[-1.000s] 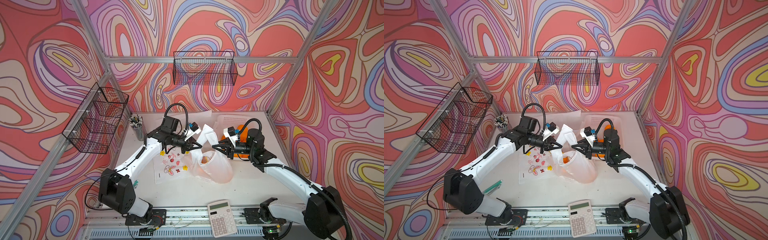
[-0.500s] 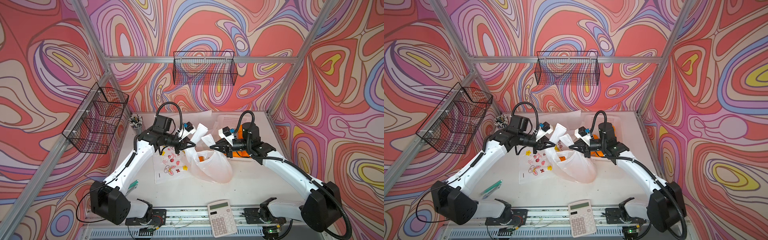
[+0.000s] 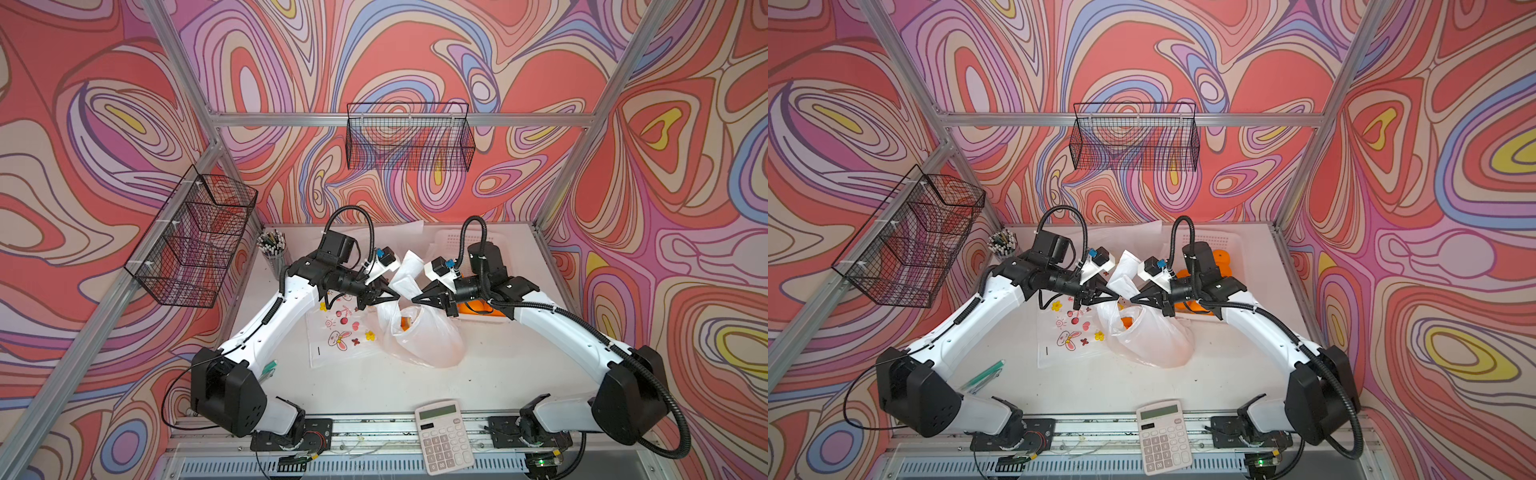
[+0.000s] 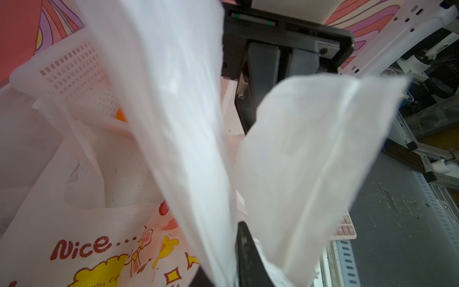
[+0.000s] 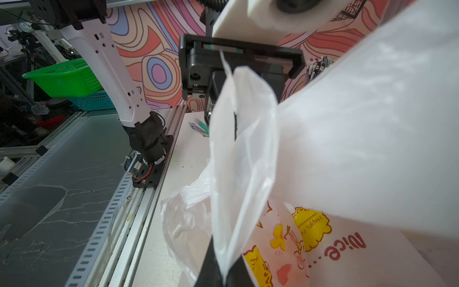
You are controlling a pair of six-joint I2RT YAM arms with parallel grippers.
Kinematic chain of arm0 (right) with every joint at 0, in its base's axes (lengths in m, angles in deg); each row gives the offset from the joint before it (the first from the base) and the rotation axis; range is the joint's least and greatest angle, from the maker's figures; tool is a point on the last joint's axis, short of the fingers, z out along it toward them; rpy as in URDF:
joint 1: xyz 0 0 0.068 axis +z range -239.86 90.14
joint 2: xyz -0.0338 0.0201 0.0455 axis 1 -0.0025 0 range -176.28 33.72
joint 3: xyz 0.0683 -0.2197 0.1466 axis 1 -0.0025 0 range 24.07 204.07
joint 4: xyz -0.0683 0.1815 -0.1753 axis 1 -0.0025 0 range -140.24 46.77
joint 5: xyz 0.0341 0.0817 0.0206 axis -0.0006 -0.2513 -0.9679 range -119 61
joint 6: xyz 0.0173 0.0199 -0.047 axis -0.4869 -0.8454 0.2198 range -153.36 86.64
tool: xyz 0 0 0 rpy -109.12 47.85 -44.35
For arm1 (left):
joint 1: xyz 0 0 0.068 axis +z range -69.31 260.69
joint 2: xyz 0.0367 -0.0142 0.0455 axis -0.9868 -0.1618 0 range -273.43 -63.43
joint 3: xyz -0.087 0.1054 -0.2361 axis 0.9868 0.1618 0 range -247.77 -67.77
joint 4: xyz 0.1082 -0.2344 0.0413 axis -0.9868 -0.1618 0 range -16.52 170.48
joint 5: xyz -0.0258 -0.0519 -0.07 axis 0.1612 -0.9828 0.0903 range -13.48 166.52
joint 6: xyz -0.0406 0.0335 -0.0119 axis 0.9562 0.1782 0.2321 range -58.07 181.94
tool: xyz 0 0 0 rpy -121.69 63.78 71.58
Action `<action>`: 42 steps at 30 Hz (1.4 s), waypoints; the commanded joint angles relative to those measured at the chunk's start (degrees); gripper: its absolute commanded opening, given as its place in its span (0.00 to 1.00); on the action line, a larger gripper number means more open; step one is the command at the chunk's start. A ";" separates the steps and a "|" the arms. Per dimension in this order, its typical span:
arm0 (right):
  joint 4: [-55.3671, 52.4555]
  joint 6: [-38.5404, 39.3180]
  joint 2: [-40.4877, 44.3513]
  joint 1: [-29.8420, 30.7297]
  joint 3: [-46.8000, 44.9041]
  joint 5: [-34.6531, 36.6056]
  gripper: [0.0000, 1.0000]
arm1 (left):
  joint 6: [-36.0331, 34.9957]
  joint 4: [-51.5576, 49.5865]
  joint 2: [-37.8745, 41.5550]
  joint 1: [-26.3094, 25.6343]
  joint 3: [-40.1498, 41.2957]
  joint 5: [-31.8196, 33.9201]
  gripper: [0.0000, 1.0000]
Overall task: Place the oranges into plastic bags & tie knots
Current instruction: Tie the plastic bag at the center of the board.
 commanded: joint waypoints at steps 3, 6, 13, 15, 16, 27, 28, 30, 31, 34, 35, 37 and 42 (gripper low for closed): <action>-3.50 3.92 -1.63 0.63 2.44 -1.00 0.00 | -2.15 -1.29 -0.69 -0.85 -1.82 -3.67 0.31; -4.74 4.92 -2.28 0.84 3.24 -1.11 0.00 | -2.24 -0.78 -0.69 -1.05 -1.68 -4.33 0.36; -8.12 7.21 -3.92 1.19 4.82 -1.37 0.00 | -1.45 0.74 -1.03 -1.43 -1.81 -5.54 0.42; -8.46 7.36 -4.17 1.21 4.99 -1.65 0.00 | -1.36 0.74 -1.26 -1.62 -2.06 -5.62 0.43; -8.68 7.56 -4.38 1.27 5.11 -1.81 0.00 | -1.36 0.66 -1.39 -1.65 -2.16 -5.54 0.44; -13.11 9.02 -5.88 1.56 7.27 -0.22 0.00 | 0.31 1.97 -2.39 -2.00 -2.96 -5.41 0.27; -13.64 9.16 -5.76 1.57 7.41 0.37 0.00 | 0.46 2.15 -2.43 -2.03 -2.96 -5.43 0.22; -14.90 9.12 -5.59 1.62 7.91 1.80 0.01 | 0.57 2.08 -2.44 -2.04 -2.96 -5.16 0.13; -15.70 9.14 -5.30 1.49 8.29 2.06 0.03 | 0.57 2.14 -2.41 -2.07 -2.98 -4.89 0.08; -15.87 8.02 -2.85 0.75 8.30 2.88 0.21 | 0.49 2.39 -2.11 -2.07 -2.54 -4.07 0.01; -14.37 6.55 -1.69 0.07 7.57 2.57 0.27 | 0.55 2.64 -2.02 -2.08 -2.39 -3.80 0.00; -9.66 2.12 0.69 -1.54 5.62 2.24 0.37 | 0.63 3.19 -1.76 -2.07 -1.93 -3.65 0.00; 4.90 -13.01 3.99 -6.86 2.35 3.92 0.64 | 0.35 3.60 -1.48 -2.07 -1.64 -3.70 0.00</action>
